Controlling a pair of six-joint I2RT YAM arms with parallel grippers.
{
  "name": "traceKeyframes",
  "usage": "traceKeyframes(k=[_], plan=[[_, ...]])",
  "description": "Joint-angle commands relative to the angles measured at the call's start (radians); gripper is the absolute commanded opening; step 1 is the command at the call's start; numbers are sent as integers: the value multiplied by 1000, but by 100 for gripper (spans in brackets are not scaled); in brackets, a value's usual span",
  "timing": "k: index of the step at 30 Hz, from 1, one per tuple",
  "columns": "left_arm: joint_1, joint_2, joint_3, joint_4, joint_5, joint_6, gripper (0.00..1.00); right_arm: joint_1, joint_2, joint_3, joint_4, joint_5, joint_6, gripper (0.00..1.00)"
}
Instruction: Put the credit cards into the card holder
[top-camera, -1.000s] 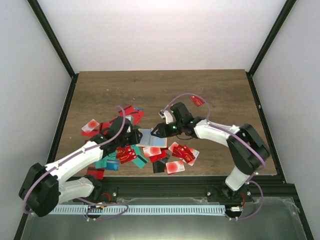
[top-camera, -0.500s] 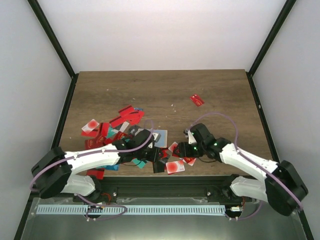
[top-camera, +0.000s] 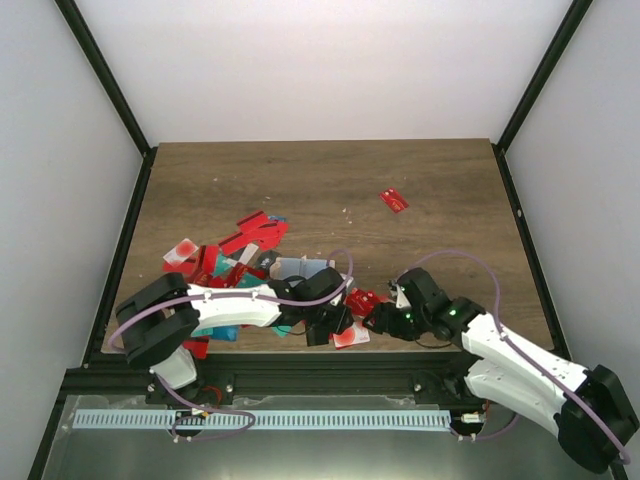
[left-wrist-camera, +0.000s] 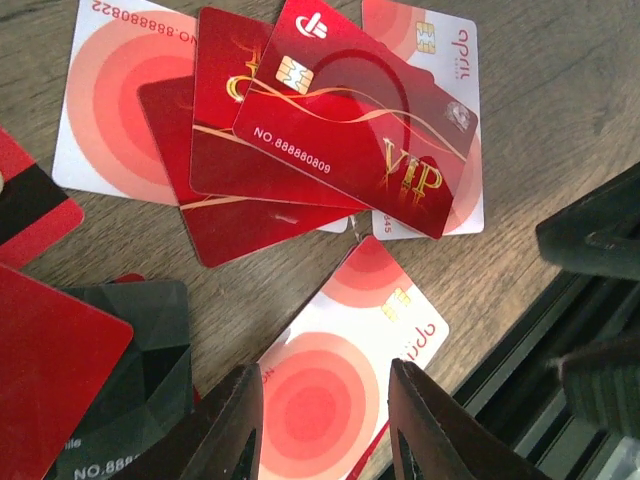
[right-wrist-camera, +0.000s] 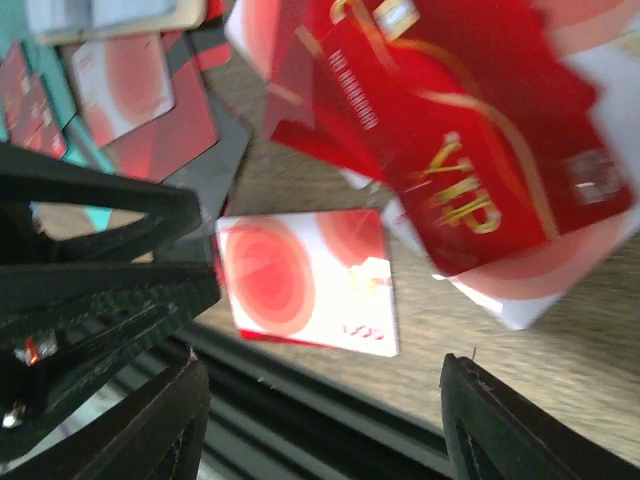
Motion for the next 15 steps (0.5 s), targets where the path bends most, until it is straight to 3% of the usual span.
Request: traceKeyframes(k=[1,4,15], plan=[[-7,34,47,11,-28,10,37,-5,-44,1,-59,194,44,65],[-7,56,69,21,-39,-8,36,-27,-33,-1,-28,256,34,65],[4,146,170,33,-72,-46,27,-154,69,-36,152,213,47,64]])
